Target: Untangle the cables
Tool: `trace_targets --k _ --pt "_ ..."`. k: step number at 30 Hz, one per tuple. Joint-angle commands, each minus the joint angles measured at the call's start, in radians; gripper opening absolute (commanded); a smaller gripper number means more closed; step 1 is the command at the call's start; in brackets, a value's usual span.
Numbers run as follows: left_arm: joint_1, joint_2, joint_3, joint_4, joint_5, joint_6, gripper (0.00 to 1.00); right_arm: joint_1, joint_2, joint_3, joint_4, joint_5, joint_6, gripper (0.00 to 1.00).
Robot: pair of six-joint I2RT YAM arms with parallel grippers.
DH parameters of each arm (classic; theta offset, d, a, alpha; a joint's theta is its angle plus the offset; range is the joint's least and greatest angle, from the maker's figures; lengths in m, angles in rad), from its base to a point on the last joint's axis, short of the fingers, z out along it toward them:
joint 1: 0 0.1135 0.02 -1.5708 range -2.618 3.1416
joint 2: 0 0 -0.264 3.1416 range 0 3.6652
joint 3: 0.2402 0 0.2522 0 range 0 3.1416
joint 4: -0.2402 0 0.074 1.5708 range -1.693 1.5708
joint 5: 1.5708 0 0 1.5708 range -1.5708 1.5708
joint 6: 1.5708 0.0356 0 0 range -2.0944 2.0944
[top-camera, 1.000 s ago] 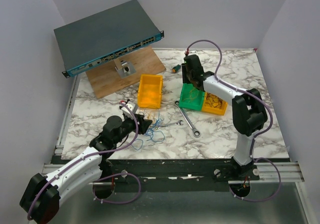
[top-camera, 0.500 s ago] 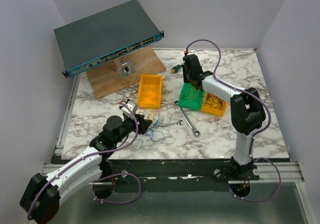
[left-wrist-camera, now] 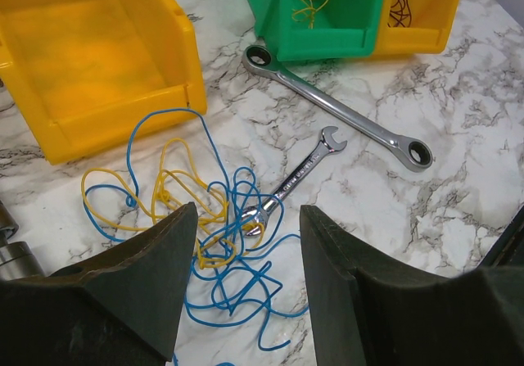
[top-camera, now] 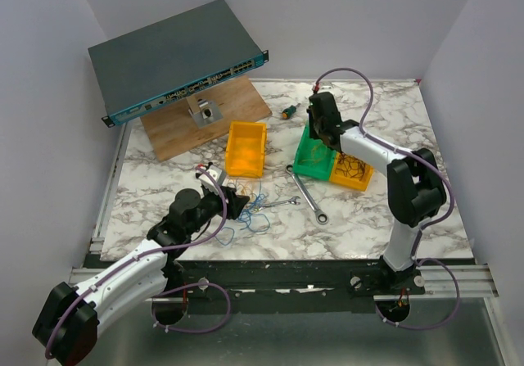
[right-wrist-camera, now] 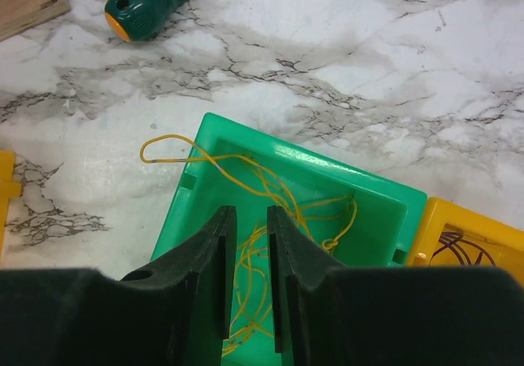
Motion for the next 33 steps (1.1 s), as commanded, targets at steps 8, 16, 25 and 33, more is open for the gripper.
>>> trace_targets --k 8,16,25,33 --pt "-0.002 0.003 0.027 0.003 -0.016 0.005 0.55 -0.051 0.057 0.093 -0.033 -0.074 -0.005 0.34" --pt "-0.002 0.003 0.026 0.001 -0.021 0.006 0.55 -0.051 0.107 0.102 -0.042 -0.14 0.001 0.39" --pt "-0.003 0.014 0.031 0.003 -0.019 0.007 0.55 -0.051 0.082 0.083 -0.03 -0.131 -0.003 0.38" --pt "-0.003 0.013 0.031 0.003 -0.022 0.008 0.55 -0.051 -0.034 0.011 -0.013 -0.143 0.011 0.37"
